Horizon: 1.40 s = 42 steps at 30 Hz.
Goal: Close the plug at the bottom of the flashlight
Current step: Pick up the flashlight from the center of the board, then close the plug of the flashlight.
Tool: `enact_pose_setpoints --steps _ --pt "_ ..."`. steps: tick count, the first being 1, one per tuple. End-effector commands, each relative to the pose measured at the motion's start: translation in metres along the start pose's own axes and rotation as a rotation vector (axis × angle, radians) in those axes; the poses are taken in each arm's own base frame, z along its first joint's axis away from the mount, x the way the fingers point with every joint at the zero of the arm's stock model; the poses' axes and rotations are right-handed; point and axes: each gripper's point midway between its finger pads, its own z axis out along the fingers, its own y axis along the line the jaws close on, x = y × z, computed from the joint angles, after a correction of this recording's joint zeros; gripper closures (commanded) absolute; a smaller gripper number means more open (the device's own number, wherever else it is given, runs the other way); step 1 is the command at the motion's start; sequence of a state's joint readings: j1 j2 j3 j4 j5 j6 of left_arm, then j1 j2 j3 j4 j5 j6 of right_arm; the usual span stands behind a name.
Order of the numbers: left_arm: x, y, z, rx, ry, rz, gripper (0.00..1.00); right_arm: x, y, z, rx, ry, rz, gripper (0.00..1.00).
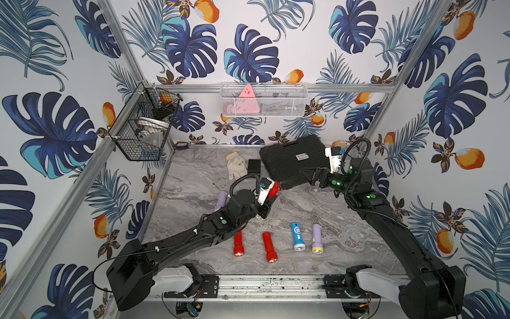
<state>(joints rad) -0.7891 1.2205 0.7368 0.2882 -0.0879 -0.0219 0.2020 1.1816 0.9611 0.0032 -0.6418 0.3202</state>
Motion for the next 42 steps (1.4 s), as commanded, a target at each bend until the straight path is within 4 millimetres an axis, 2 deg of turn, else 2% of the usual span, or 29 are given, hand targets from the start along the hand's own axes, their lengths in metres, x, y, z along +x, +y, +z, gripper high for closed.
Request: enact_pose_setpoints --steps 1,4,7,13,16,19,24,26,34,38,42 --pt "-0.032 -0.012 -0.011 0.095 -0.18 0.067 1.0 -0.011 0.047 -0.002 -0.248 0.012 -0.11 0.01" --pt "-0.036 -0.022 -0.024 0.224 -0.251 0.062 1.0 -0.011 0.069 -0.006 -0.371 0.048 -0.148 0.08" --pt "-0.041 -0.028 -0.04 0.308 -0.333 0.084 1.0 -0.005 0.085 -0.005 -0.448 0.078 -0.187 0.1" --pt "-0.042 -0.027 -0.06 0.329 -0.425 0.074 1.0 0.023 0.128 0.011 -0.571 0.215 -0.269 0.14" --pt "-0.044 -0.028 -0.063 0.336 -0.453 0.067 1.0 0.034 0.138 0.021 -0.603 0.275 -0.271 0.16" --pt "-0.046 -0.028 -0.065 0.343 -0.47 0.06 1.0 0.042 0.14 0.027 -0.613 0.308 -0.265 0.18" --pt "-0.044 -0.025 -0.064 0.336 -0.478 0.053 1.0 0.046 0.14 0.027 -0.621 0.322 -0.251 0.19" --pt "-0.044 -0.025 -0.064 0.336 -0.477 0.053 1.0 0.056 0.15 0.026 -0.649 0.352 -0.258 0.2" --pt "-0.042 -0.026 -0.059 0.351 -0.452 0.044 1.0 0.069 0.159 0.029 -0.661 0.392 -0.261 0.23" --pt "-0.042 -0.027 -0.058 0.353 -0.449 0.042 1.0 0.071 0.158 0.03 -0.66 0.4 -0.26 0.32" --pt "-0.042 -0.028 -0.059 0.36 -0.448 0.041 1.0 0.072 0.157 0.03 -0.659 0.4 -0.26 0.35"
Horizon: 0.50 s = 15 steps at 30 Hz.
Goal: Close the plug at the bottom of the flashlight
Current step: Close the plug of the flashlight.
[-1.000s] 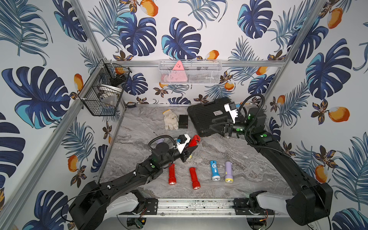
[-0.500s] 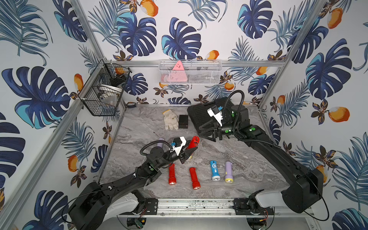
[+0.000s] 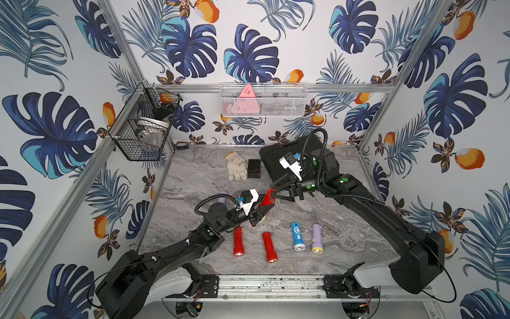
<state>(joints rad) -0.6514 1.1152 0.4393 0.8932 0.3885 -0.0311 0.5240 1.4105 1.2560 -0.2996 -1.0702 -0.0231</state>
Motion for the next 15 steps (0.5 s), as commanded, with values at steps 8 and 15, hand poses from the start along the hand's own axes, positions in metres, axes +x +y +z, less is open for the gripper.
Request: enact_pose_setpoints --steps 8,15 --pt "-0.0159 -0.0043 0.0008 0.03 -0.052 0.0 1.0 -0.0007 0.0046 -0.0007 -0.011 0.007 -0.03 0.48" --pt "-0.0195 -0.0051 -0.0001 0.032 -0.061 0.002 1.0 0.0014 0.0054 -0.0002 -0.02 0.016 -0.023 0.67"
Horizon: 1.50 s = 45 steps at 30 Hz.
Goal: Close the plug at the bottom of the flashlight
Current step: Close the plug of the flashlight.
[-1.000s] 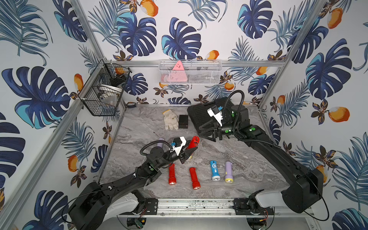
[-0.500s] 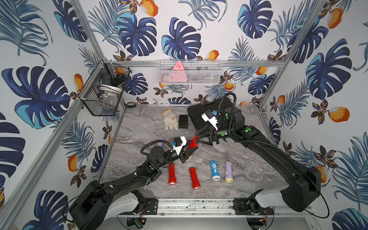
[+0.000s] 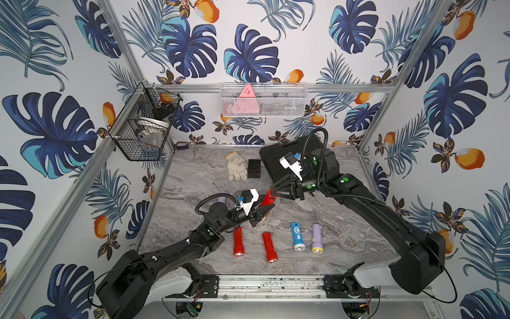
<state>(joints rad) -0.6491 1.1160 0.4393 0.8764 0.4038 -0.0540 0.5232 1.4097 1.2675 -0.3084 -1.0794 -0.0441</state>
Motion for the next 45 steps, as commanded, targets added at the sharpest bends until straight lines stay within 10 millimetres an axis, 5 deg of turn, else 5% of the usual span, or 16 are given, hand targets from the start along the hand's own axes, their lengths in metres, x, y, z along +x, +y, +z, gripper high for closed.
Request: enact_pose_setpoints --steps 1,10,18,30,40,45 --pt "-0.024 -0.004 -0.001 0.02 -0.078 0.032 1.0 0.005 0.002 0.001 -0.015 0.02 0.003 0.7" --pt "-0.03 -0.003 -0.003 0.007 -0.087 0.049 1.0 0.013 -0.003 0.005 -0.005 0.036 0.03 0.76" --pt "-0.025 0.002 -0.002 -0.021 -0.053 0.053 1.0 0.012 -0.005 0.002 0.033 0.026 0.036 0.6" --pt "-0.024 0.004 0.0 -0.025 -0.038 0.046 1.0 0.018 -0.008 0.008 0.046 0.045 0.045 0.6" --pt "-0.029 0.004 -0.003 -0.034 -0.056 0.064 1.0 0.025 -0.013 0.014 0.018 0.068 0.081 0.94" --pt "-0.028 0.003 -0.003 -0.032 -0.053 0.065 1.0 0.021 -0.013 0.011 0.038 0.059 0.071 0.96"
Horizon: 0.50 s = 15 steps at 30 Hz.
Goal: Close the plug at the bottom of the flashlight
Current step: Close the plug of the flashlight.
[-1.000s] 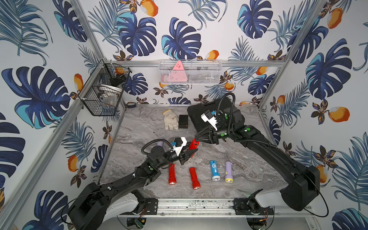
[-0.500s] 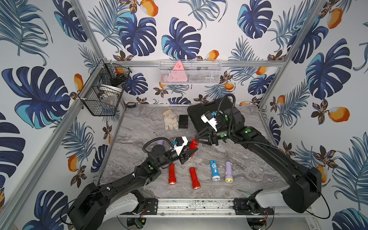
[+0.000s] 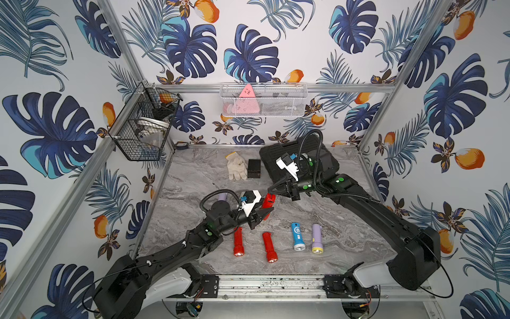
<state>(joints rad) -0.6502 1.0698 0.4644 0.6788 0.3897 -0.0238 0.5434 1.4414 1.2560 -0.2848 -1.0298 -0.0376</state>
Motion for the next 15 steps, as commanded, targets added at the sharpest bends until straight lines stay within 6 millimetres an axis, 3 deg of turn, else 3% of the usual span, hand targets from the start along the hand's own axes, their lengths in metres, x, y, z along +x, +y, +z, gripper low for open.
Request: enact_pose_setpoints --steps 1,11,15 --pt "-0.046 0.001 -0.004 -0.015 -0.171 0.08 1.0 0.012 0.0 -0.001 0.017 0.039 0.047 0.96" --pt "-0.044 0.0 -0.004 -0.007 -0.165 0.073 1.0 -0.02 0.0 -0.026 0.164 -0.024 -0.04 0.86" --pt "-0.043 -0.001 -0.003 -0.002 -0.163 0.071 1.0 -0.03 0.008 -0.032 0.17 -0.054 -0.067 0.6"
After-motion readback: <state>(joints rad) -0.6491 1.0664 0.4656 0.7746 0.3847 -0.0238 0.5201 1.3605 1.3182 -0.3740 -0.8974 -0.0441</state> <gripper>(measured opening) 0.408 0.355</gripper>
